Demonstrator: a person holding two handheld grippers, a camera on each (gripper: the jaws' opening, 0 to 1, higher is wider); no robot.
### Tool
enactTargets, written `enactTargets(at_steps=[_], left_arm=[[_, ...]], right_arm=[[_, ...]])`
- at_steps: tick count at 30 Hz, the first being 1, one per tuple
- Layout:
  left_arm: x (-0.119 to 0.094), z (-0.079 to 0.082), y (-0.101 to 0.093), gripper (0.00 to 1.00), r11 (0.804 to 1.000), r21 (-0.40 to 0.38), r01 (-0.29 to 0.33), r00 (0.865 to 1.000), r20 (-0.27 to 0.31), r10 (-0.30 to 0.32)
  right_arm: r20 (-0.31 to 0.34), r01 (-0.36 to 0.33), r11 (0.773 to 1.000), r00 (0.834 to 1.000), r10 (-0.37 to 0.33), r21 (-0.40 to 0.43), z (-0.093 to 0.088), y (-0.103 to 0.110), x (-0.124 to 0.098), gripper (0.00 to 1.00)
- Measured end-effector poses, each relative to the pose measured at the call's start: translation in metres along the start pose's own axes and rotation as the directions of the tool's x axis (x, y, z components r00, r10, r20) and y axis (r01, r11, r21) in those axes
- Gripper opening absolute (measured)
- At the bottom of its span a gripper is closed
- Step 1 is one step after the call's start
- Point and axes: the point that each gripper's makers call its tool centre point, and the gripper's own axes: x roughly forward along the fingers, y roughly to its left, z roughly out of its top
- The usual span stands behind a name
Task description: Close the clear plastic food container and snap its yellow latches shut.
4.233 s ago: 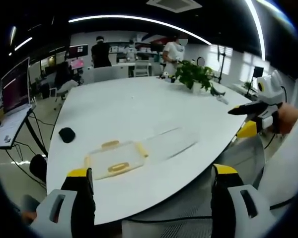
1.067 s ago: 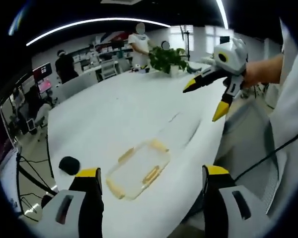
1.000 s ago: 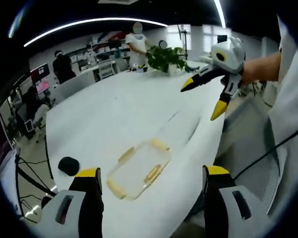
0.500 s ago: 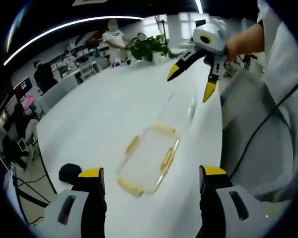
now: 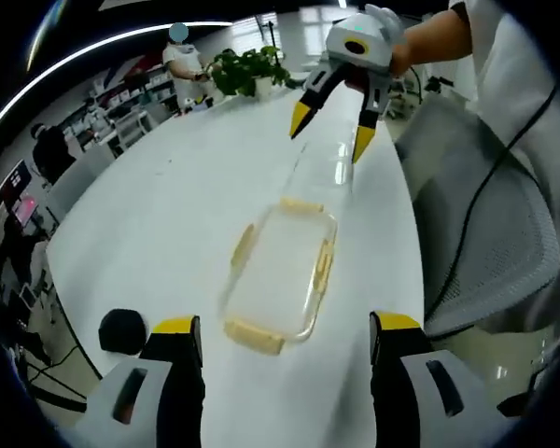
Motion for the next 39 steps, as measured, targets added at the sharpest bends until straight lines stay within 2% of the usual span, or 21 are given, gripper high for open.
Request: enactTargets(at_steps=[2, 6, 10, 12, 15, 25, 31, 39], left_arm=[[0.001, -0.001, 0.002, 0.70, 1.000, 0.003, 0.019, 1.000, 0.012, -0.019], [0.004, -0.005, 0.007, 0.67, 0.999, 0.010, 0.034, 0.999, 0.011, -0.034], [0.008, -0.013, 0.011, 0.66, 0.999, 0.023, 0.049, 0.999, -0.010, -0.049], [0.010, -0.014, 0.012, 0.66, 0.997, 0.031, 0.064, 0.998, -0.001, -0.064], [0.014, -0.020, 0.013, 0.65, 0.996, 0.046, 0.081, 0.996, -0.026, -0.080], [0.029, -0.029, 0.021, 0.58, 0.990, 0.058, 0.127, 0.991, -0.049, -0.124], [0.042, -0.039, 0.026, 0.55, 0.981, 0.118, 0.156, 0.985, -0.091, -0.146], [0.047, -0.041, 0.025, 0.50, 0.973, 0.124, 0.193, 0.979, -0.094, -0.182]], right_arm=[[0.004, -0.009, 1.000, 1.000, 0.009, 0.003, 0.001, -0.001, 0.003, 0.44], [-0.027, -0.035, 0.999, 0.999, 0.034, -0.007, -0.004, 0.001, 0.013, 0.44], [-0.048, -0.057, 0.998, 0.997, 0.057, -0.007, -0.008, 0.000, 0.025, 0.44], [-0.040, -0.068, 0.998, 0.997, 0.068, -0.009, -0.007, -0.001, 0.029, 0.43], [-0.053, -0.111, 0.994, 0.993, 0.110, -0.019, -0.012, 0.003, 0.037, 0.42], [-0.083, -0.146, 0.989, 0.986, 0.145, -0.010, -0.018, 0.001, 0.050, 0.40], [-0.096, -0.144, 0.990, 0.985, 0.144, 0.003, -0.023, -0.002, 0.057, 0.39], [-0.103, -0.165, 0.986, 0.981, 0.164, 0.002, -0.022, -0.002, 0.064, 0.38]])
